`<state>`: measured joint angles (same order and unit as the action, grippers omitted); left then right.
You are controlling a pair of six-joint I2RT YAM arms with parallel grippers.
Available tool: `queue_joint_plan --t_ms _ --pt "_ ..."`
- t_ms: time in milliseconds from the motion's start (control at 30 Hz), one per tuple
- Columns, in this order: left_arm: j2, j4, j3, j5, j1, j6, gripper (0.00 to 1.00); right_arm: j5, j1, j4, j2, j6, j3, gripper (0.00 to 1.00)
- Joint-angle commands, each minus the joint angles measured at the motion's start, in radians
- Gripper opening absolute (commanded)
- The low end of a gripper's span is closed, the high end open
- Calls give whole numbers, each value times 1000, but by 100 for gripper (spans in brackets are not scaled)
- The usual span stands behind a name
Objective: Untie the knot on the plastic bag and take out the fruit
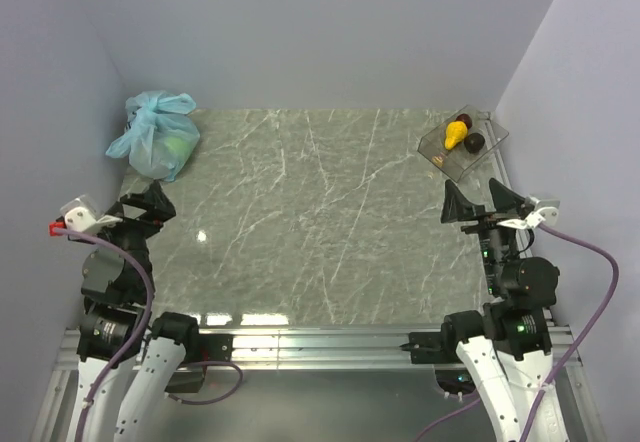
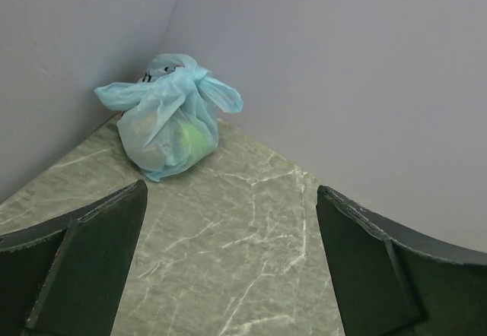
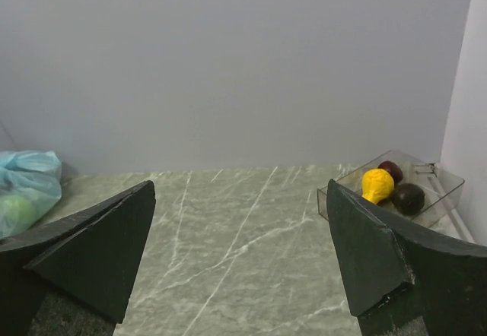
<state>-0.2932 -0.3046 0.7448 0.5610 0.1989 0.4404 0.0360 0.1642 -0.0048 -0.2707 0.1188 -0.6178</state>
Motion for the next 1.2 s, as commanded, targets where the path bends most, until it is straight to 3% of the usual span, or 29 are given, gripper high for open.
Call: queue_joint_plan --t_ms 0,233,433,600,733,867,1167 --pt "-44 2 36 -23 2 14 99 13 5 -17 -28 19 -53 100" --pt "-216 12 62 -79 2 83 99 -114 6 -60 -105 143 -79 100" --pt "-571 -14 235 -266 2 141 99 -114 6 -231 -280 263 -186 100" --pt "-904 -28 442 -363 -15 196 99 -275 6 -279 -367 252 -221 100" --pt "-1075 45 528 -427 -145 268 99 -358 6 -242 -367 294 -203 100" --pt "-1289 61 654 -342 -237 264 99 -370 17 -242 -358 280 -198 100" --pt "-1601 118 835 -220 -392 139 98 -456 23 -242 -351 262 -165 100"
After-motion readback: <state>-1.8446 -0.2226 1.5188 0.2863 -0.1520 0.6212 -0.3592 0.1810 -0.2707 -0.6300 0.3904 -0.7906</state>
